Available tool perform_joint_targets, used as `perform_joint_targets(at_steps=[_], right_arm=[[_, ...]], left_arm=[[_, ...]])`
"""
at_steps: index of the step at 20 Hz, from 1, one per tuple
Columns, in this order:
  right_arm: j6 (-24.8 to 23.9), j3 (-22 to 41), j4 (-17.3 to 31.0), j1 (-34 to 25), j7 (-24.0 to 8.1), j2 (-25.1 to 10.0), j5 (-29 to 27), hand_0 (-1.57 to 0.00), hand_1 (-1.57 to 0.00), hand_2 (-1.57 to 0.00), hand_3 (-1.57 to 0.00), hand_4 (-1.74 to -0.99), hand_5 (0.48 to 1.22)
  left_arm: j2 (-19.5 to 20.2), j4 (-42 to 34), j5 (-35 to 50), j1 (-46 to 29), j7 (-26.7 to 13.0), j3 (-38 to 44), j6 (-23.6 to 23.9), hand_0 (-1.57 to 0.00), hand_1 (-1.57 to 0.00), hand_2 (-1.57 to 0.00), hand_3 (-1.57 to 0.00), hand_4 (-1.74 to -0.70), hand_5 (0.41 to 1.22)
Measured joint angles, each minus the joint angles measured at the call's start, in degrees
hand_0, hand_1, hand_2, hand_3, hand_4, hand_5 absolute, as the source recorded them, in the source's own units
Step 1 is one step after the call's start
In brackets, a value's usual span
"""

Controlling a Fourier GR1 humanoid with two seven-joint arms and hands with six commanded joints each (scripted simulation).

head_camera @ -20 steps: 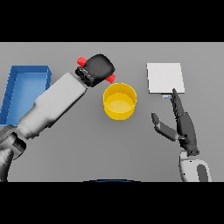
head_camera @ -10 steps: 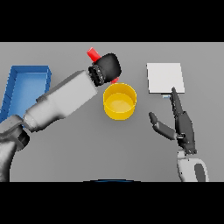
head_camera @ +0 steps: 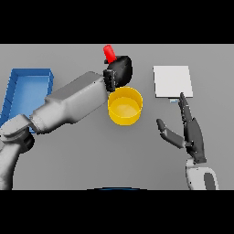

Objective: Pick up the red beaker and tilt it to pour out 1 green nut into yellow bowl. Pick up the yellow bowl and place it on the metallic measuring scale.

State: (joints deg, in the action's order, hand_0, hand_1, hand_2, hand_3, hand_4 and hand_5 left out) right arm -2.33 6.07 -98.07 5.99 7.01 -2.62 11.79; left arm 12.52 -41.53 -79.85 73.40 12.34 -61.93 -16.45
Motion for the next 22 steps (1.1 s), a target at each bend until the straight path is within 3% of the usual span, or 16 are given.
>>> perform_joint_targets(at_steps=[2, 4, 7, 9, 13, 17, 22], right_arm=[[-0.3, 0.1, 0.8, -1.1, -1.2, 0.4, 0.2, 0.00, 0.00, 0.00, 0.00, -1.138, 0.572], [-0.3, 0.0, 0.3, -0.2, -0.5, 0.6, 0.0, 0.00, 0.00, 0.00, 0.00, -1.138, 0.565], [-0.6, 0.2, 0.5, -1.6, -1.3, 0.1, 1.0, 0.00, 0.00, 0.00, 0.00, -1.130, 0.554], [-0.3, 0.3, 1.0, -1.7, -0.6, 0.4, 0.4, 0.00, 0.00, 0.00, 0.00, -1.128, 0.554], [0.6, 0.1, 1.6, -2.5, -0.1, 0.4, -0.9, 0.00, 0.00, 0.00, 0.00, -1.102, 0.572], [1.5, 0.7, 1.8, -2.5, 0.5, 0.3, -1.1, 0.00, 0.00, 0.00, 0.00, -1.116, 0.582], [0.9, 1.1, 2.4, -3.0, 0.1, -0.4, 0.5, 0.00, 0.00, 0.00, 0.00, -1.132, 0.614]], left_arm=[[-0.3, 0.9, -1.8, 2.7, 1.2, -1.3, 1.5, -1.57, -1.57, -1.57, -1.57, -1.73, 1.221], [0.5, 1.4, -2.2, 7.7, 4.0, -0.8, 0.7, -1.57, -1.57, -1.57, -1.57, -1.73, 1.221], [1.8, 5.0, -1.6, 14.2, 4.0, 2.1, 0.9, -1.57, -1.57, -1.57, -1.57, -1.72, 1.221], [4.3, 8.3, 0.2, 17.2, 3.8, 5.7, 3.6, -1.57, -1.57, -1.57, -1.57, -1.72, 1.221], [7.0, 17.7, 8.0, 22.5, -1.7, 17.5, 2.2, -1.57, -1.57, -1.57, -1.52, -1.73, 1.221], [14.4, 26.1, 24.3, 23.0, -7.4, 36.7, -1.4, -1.57, -1.57, -1.57, -1.52, -1.74, 1.221], [20.3, 31.0, 39.2, 14.5, -10.7, 51.1, 4.3, -1.57, -1.57, -1.57, -1.55, -1.74, 1.221]])
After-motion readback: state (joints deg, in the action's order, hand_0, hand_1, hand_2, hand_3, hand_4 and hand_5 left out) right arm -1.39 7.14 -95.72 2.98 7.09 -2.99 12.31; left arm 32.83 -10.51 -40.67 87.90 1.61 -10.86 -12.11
